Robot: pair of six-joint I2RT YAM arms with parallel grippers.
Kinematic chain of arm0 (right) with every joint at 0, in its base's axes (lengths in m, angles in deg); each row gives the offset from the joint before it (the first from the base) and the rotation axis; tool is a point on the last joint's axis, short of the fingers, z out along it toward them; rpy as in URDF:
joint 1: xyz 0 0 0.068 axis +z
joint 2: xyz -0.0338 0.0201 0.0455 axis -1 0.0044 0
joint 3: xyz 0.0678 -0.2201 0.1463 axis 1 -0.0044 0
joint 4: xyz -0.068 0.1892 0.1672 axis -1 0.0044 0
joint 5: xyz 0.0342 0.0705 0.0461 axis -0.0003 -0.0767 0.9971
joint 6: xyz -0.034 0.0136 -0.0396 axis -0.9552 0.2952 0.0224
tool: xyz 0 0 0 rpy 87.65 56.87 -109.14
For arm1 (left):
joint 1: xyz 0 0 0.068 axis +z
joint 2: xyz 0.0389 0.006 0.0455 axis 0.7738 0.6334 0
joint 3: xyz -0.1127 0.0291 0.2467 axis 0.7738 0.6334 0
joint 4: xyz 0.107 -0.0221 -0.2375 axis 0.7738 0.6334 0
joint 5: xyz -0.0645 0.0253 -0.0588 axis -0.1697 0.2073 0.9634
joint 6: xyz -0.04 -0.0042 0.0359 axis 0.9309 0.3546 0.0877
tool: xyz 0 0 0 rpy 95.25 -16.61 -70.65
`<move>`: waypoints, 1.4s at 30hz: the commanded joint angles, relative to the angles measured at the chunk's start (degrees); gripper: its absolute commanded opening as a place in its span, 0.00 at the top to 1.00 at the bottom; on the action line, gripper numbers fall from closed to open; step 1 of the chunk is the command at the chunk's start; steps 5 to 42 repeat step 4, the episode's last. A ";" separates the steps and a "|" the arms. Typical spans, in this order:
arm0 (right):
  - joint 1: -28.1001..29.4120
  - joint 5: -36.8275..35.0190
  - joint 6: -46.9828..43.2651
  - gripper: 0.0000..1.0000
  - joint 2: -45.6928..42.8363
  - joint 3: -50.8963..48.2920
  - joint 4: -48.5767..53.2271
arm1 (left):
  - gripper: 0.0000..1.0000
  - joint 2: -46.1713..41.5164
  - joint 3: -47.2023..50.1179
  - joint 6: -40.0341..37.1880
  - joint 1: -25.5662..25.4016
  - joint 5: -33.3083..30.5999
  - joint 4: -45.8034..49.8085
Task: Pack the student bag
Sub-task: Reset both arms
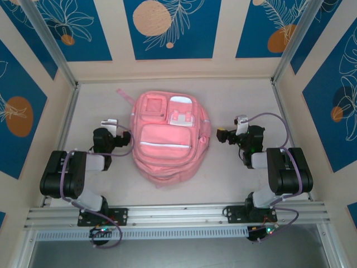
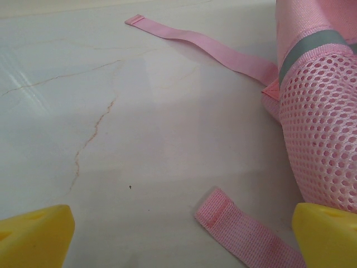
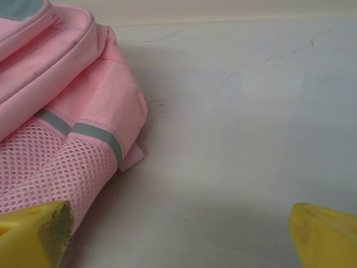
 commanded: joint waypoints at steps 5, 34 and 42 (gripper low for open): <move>-0.23 1.02 -1.39 0.01 -0.69 0.31 -1.14 | 0.00 -0.27 -0.91 -0.64 -0.66 -0.38 -1.62; -0.23 1.02 -1.39 0.01 -0.69 0.31 -1.14 | 0.00 -0.27 -0.91 -0.64 -0.66 -0.38 -1.62; -0.23 1.02 -1.39 0.01 -0.69 0.31 -1.14 | 0.00 -0.27 -0.91 -0.64 -0.66 -0.38 -1.62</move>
